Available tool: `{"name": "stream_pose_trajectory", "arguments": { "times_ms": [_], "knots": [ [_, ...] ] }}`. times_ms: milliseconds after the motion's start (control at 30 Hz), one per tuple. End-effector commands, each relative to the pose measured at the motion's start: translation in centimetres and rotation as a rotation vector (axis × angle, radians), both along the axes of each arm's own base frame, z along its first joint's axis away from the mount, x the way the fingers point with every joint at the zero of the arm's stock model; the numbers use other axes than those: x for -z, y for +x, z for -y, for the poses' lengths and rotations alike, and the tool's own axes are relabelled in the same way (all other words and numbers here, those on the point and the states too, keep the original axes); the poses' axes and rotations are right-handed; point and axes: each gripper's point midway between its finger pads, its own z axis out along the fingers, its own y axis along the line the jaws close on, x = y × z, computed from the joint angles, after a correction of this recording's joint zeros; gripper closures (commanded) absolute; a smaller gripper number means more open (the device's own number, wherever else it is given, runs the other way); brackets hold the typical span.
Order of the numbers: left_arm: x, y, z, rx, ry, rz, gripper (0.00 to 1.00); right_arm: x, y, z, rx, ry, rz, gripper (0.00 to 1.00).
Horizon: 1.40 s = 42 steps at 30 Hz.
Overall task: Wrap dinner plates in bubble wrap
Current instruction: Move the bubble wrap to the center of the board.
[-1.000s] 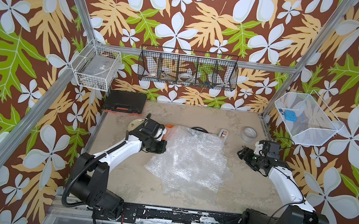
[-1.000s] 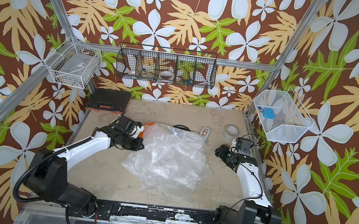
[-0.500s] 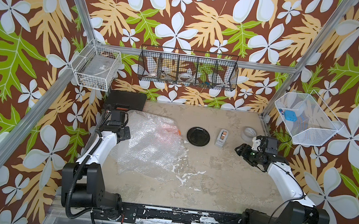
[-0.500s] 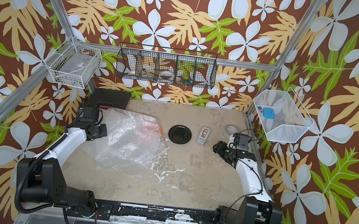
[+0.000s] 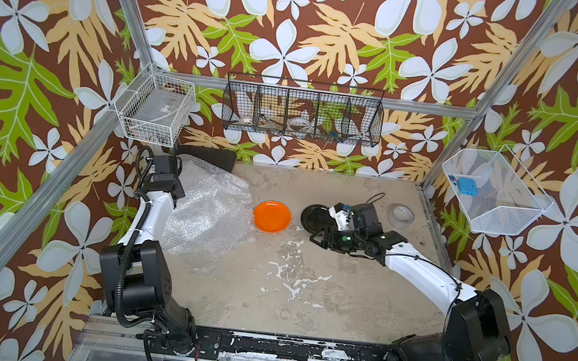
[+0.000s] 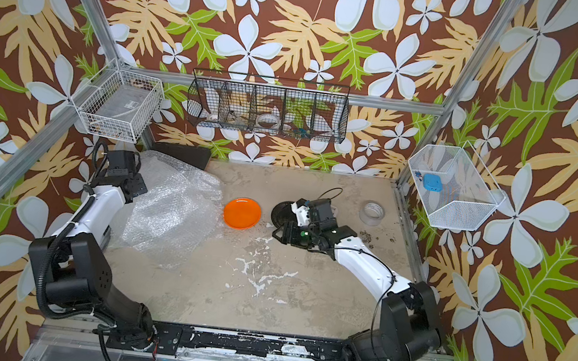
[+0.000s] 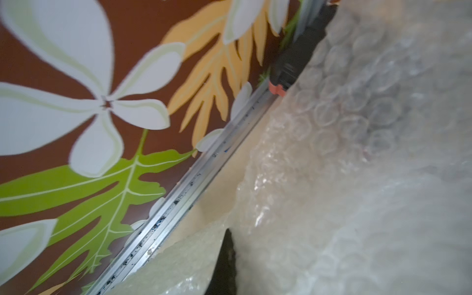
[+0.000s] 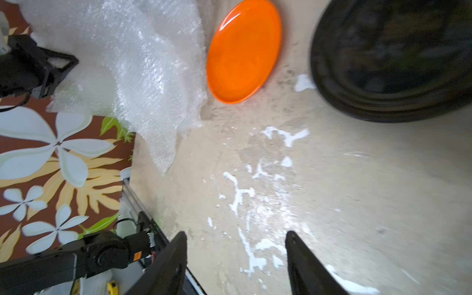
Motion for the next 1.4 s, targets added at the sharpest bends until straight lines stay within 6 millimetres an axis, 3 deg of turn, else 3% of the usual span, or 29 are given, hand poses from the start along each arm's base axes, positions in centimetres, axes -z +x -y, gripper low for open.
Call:
{"name": "stream_pose_trajectory", "arguments": {
  "times_ms": [0,100,200,400,500,633,767,867,933,1067,1233,1367],
  "knots": [
    [-0.2,-0.4,-0.9,-0.065,0.000,0.031,0.86,-1.8,0.1,-4.8,-0.091,0.093,0.036,0.39],
    [0.7,0.4,0.7,0.001,-0.092,0.044,0.53,-1.4,0.3,-8.0,-0.155,0.083,0.027,0.39],
    [0.5,0.4,2.3,0.047,-0.165,0.073,0.42,-1.2,1.2,-10.7,-0.187,0.104,0.015,0.41],
    [-0.3,0.0,8.4,0.246,-0.283,0.115,0.39,-1.0,2.8,-16.8,-0.248,0.120,0.019,0.44],
    [0.0,-1.2,10.9,0.310,-0.334,0.108,0.38,-1.2,4.2,-19.9,-0.260,0.140,0.027,0.44],
    [0.6,-3.0,12.4,0.356,-0.384,0.106,0.37,-0.2,5.9,-23.7,-0.268,0.149,0.027,0.40],
    [1.7,-4.3,14.1,0.380,-0.460,0.119,0.37,2.7,7.4,-26.0,-0.230,0.098,0.008,0.36],
    [2.5,-4.9,14.9,0.395,-0.500,0.111,0.37,4.9,8.2,-26.9,-0.208,0.082,-0.006,0.36],
    [2.7,-5.3,15.0,0.396,-0.506,0.104,0.37,5.2,8.2,-27.9,-0.228,0.136,-0.011,0.41],
    [2.0,-5.6,15.3,0.407,-0.503,0.138,0.37,3.8,7.9,-28.7,-0.258,0.189,0.023,0.75],
    [1.2,-5.4,15.2,0.411,-0.487,0.162,0.37,1.6,6.1,-26.3,-0.295,0.134,0.076,1.00],
    [1.0,-4.9,15.9,0.449,-0.502,0.161,0.38,1.6,2.7,-22.3,-0.343,0.056,0.051,1.00]
  ]
}}
